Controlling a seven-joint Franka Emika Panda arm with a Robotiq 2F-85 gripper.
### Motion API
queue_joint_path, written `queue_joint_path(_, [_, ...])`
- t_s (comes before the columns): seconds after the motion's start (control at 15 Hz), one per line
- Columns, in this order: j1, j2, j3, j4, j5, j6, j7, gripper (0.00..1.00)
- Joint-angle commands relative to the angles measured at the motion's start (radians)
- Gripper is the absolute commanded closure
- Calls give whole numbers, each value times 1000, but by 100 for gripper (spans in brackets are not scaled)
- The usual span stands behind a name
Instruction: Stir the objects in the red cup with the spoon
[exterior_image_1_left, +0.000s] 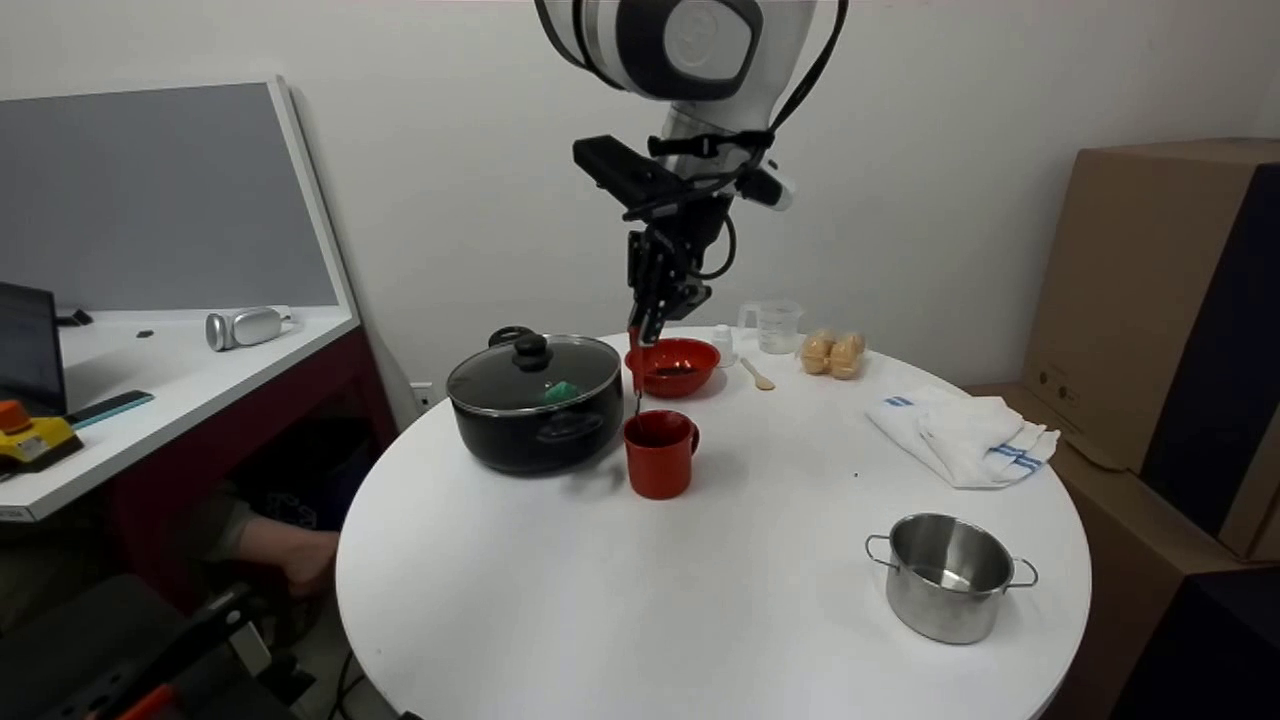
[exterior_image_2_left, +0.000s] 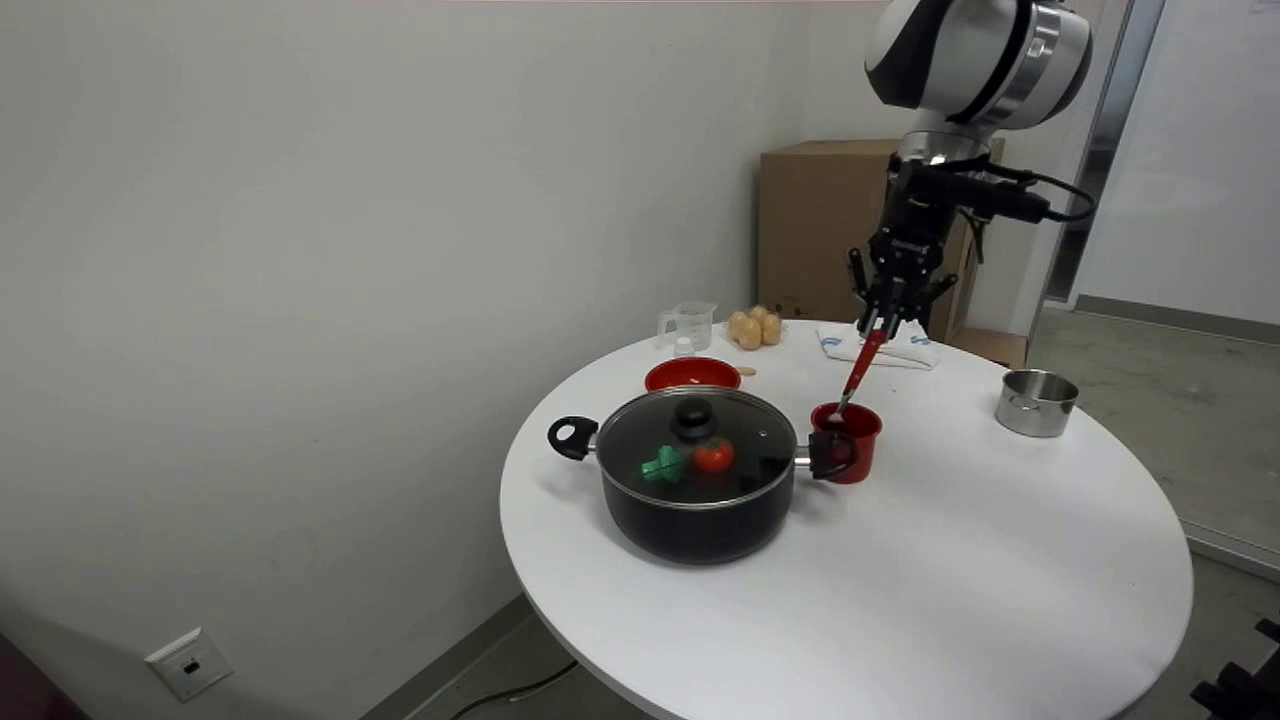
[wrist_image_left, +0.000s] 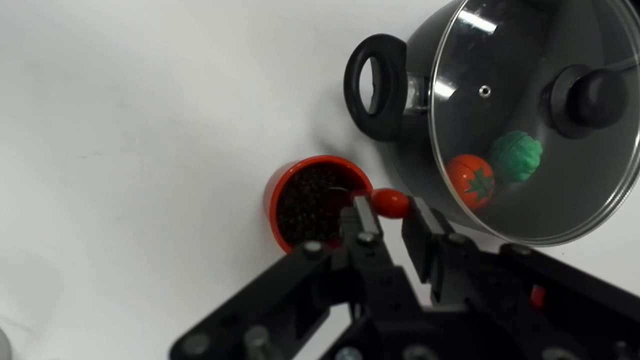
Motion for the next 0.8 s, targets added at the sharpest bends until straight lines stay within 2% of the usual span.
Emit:
queue_joint_path(0.0, [17, 13, 18, 17, 42, -36, -42, 92])
queue_joint_path(0.33, [11, 37, 28, 12, 84, -72, -57, 92])
queue_joint_path(0.73, [-55, 52, -12, 9, 160, -63, -47, 92])
